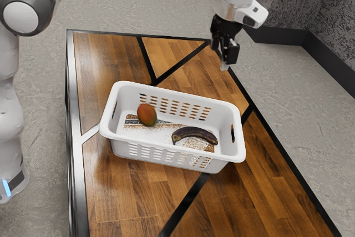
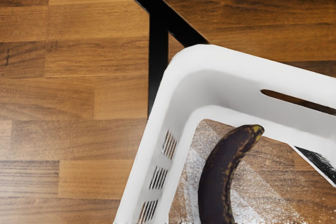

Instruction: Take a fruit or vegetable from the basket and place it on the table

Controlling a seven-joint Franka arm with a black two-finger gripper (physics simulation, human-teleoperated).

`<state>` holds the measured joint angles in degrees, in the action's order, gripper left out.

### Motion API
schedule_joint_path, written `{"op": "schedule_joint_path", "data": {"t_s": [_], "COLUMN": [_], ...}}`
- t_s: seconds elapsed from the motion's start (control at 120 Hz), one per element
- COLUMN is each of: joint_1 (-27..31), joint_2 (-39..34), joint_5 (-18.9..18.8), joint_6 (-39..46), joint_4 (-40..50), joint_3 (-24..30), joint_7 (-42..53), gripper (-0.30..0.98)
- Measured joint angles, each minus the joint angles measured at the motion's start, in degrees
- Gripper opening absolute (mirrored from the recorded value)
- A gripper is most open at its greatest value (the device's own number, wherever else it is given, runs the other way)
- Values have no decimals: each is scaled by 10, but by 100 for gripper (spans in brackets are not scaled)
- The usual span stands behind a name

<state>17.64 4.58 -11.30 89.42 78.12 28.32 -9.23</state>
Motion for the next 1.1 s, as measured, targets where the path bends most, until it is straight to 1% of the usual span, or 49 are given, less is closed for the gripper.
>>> {"op": "schedule_joint_path", "data": {"t_s": [0.133,0.258,0.433,0.617,0.717,0.917,1.1], "joint_1": [-1,6,1,-4,-1,3,-8], "joint_2": [3,0,1,-4,-15,-54,-83], "joint_5": [3,17,28,33,43,74,84], "joint_6": [-13,-35,-54,-66,-66,-39,-3], "joint_4": [0,-3,5,47,79,144,205], "joint_3": [-1,0,9,20,22,27,22], "joint_7": [-3,-6,3,37,55,85,115], "gripper": [68,68,68,68,68,68,68]}}
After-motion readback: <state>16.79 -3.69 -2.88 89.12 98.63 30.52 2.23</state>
